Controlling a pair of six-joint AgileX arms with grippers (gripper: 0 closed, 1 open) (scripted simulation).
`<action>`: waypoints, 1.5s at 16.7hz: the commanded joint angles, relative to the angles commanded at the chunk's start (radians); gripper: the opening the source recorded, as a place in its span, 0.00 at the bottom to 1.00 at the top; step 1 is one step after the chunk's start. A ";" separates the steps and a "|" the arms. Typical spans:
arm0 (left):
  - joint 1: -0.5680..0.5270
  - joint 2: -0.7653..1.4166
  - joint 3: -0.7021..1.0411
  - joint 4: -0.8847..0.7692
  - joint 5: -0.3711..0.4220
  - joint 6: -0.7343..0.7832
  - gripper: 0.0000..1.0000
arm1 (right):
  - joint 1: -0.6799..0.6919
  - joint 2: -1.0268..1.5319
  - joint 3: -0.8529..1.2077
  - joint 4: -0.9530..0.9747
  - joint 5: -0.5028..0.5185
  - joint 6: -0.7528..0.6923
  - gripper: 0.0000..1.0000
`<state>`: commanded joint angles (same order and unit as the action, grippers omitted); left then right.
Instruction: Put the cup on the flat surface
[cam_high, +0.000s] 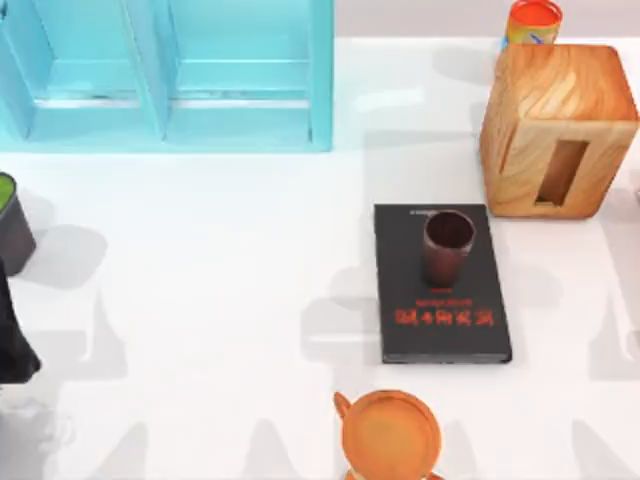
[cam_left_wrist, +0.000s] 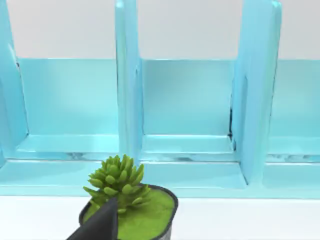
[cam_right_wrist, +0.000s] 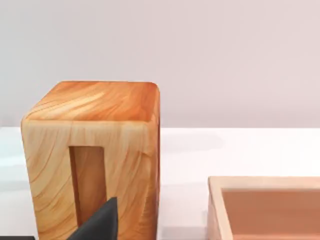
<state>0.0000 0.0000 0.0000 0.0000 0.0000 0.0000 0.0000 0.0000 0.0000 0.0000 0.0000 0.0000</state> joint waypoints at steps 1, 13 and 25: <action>0.000 0.000 0.000 0.000 0.000 0.000 1.00 | 0.000 0.000 0.000 0.000 0.000 0.000 1.00; -0.185 0.605 0.611 -0.340 -0.011 -0.215 1.00 | 0.000 0.000 0.000 0.000 0.000 0.000 1.00; -0.581 1.945 1.848 -1.244 -0.102 -0.568 1.00 | 0.000 0.000 0.000 0.000 0.000 0.000 1.00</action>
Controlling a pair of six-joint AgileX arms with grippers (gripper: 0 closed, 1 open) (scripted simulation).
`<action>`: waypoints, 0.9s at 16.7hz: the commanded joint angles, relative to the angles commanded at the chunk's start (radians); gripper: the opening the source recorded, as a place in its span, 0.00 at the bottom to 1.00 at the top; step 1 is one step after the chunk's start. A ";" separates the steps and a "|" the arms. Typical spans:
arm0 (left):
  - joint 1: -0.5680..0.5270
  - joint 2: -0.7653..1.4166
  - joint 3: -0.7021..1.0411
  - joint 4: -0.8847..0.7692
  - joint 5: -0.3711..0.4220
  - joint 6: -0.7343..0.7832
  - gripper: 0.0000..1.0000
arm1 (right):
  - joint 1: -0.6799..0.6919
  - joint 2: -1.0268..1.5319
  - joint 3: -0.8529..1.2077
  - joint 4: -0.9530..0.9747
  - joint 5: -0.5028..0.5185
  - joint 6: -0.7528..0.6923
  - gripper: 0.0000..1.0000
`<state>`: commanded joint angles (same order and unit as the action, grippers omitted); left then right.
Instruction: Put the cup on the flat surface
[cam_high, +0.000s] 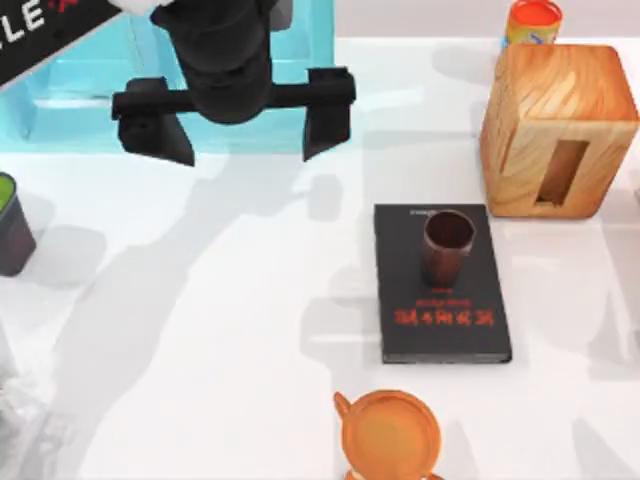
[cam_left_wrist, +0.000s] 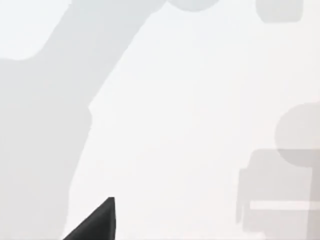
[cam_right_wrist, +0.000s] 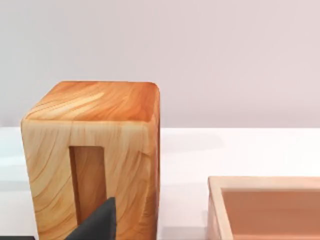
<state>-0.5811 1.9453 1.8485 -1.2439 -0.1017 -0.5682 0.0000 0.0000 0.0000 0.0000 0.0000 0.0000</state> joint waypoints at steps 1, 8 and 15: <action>-0.032 0.096 0.107 -0.067 -0.007 -0.027 1.00 | 0.000 0.000 0.000 0.000 0.000 0.000 1.00; -0.219 0.552 0.784 -0.394 -0.035 -0.191 1.00 | 0.000 0.000 0.000 0.000 0.000 0.000 1.00; -0.297 0.668 1.053 -0.479 -0.040 -0.266 1.00 | 0.000 0.000 0.000 0.000 0.000 0.000 1.00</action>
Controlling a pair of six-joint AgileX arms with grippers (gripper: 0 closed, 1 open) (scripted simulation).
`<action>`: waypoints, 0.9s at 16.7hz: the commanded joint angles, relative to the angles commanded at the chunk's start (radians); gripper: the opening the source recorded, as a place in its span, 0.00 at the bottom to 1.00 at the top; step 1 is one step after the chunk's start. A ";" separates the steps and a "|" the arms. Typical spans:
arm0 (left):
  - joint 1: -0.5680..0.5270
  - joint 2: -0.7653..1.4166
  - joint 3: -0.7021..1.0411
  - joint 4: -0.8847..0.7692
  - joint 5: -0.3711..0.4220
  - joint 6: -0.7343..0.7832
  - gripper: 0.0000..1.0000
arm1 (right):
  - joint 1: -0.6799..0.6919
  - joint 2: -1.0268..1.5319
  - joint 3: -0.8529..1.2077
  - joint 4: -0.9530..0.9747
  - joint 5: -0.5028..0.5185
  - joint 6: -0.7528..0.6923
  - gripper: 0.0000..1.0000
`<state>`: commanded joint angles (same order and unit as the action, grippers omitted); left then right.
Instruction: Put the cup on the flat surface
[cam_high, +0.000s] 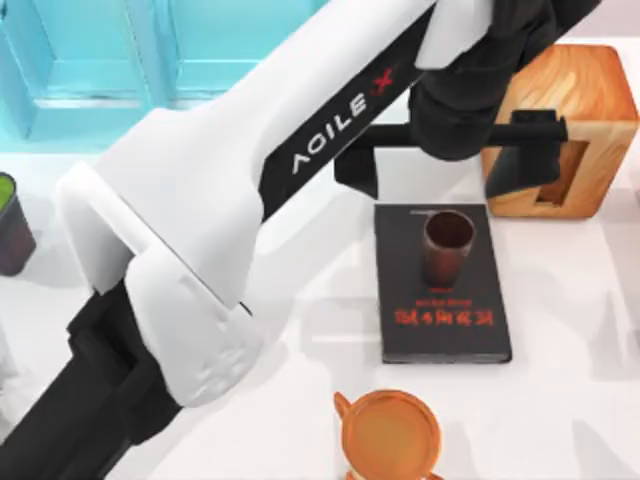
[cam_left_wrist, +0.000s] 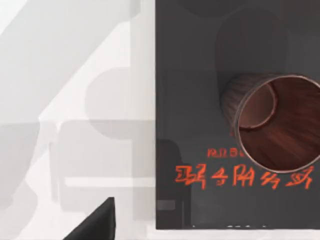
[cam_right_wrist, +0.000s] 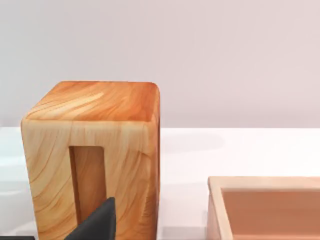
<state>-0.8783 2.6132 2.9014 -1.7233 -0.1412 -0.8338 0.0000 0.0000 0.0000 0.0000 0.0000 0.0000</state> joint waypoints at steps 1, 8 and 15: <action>0.000 0.000 0.000 0.000 0.000 0.000 1.00 | 0.000 0.000 0.000 0.000 0.000 0.000 1.00; 0.006 -0.009 -0.040 0.036 0.001 0.005 1.00 | 0.000 0.000 0.000 0.000 0.000 0.000 1.00; 0.024 -0.095 -0.448 0.348 0.002 0.023 1.00 | 0.000 0.000 0.000 0.000 0.000 0.000 1.00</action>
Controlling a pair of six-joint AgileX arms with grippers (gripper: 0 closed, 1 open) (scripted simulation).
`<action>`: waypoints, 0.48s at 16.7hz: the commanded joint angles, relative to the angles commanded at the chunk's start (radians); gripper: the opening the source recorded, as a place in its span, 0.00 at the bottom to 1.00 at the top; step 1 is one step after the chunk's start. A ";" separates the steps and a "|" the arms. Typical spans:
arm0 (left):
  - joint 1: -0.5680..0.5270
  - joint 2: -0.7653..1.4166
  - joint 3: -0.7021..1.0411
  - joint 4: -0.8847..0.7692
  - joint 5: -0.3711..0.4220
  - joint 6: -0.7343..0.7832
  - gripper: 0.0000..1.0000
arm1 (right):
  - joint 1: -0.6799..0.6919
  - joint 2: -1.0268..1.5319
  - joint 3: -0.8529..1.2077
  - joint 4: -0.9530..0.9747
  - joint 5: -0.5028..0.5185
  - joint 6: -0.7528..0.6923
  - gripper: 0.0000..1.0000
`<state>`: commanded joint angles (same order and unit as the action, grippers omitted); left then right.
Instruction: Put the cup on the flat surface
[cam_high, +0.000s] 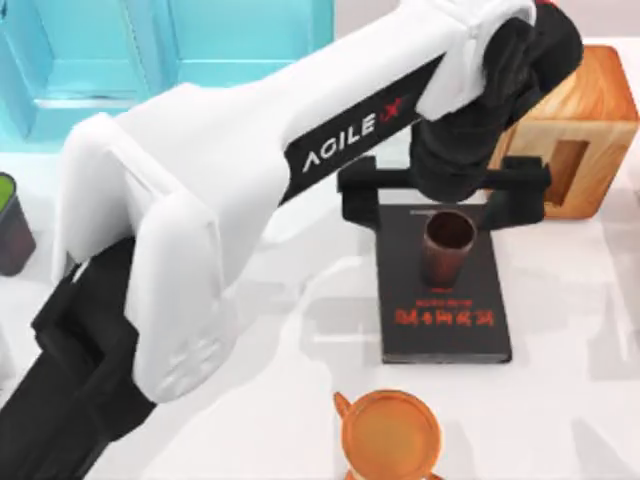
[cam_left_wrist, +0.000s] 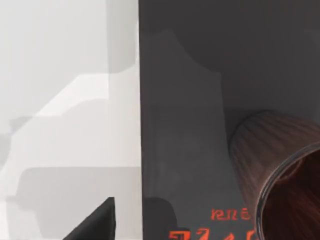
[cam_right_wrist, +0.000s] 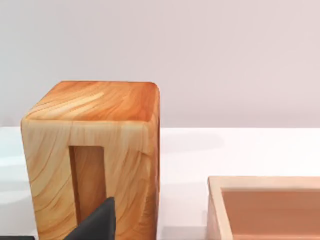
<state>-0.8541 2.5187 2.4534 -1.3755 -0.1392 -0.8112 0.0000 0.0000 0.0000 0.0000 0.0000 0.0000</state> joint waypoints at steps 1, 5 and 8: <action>0.002 -0.011 -0.060 0.048 0.000 0.002 1.00 | 0.000 0.000 0.000 0.000 0.000 0.000 1.00; 0.008 -0.034 -0.193 0.167 0.000 0.008 1.00 | 0.000 0.000 0.000 0.000 0.000 0.000 1.00; 0.008 -0.035 -0.200 0.174 0.000 0.009 1.00 | 0.000 0.000 0.000 0.000 0.000 0.000 1.00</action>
<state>-0.8461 2.4836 2.2531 -1.2018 -0.1387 -0.8026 0.0000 0.0000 0.0000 0.0000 0.0000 0.0000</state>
